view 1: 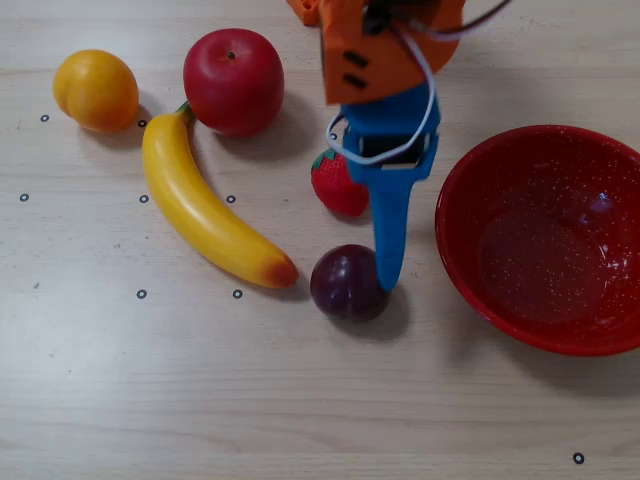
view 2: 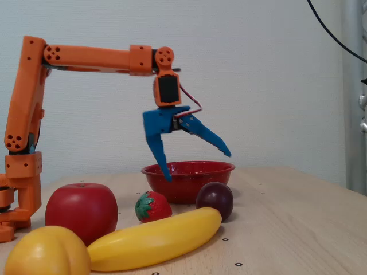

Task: Put plum in the red bowl.

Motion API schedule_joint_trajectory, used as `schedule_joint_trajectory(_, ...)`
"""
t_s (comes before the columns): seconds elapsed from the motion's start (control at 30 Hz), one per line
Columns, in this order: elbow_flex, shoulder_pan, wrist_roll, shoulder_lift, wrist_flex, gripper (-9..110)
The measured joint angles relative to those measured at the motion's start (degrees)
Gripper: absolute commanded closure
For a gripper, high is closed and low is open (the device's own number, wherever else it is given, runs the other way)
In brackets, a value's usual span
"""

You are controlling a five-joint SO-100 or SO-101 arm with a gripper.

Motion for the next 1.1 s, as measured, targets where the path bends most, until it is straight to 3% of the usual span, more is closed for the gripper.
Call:
schedule_joint_trajectory(0.33,-6.5,-1.05,7.56,-9.14,-0.35,46)
schedule_joint_trajectory(1.1,-15.73,-4.57,10.9,-23.38,-7.03,47)
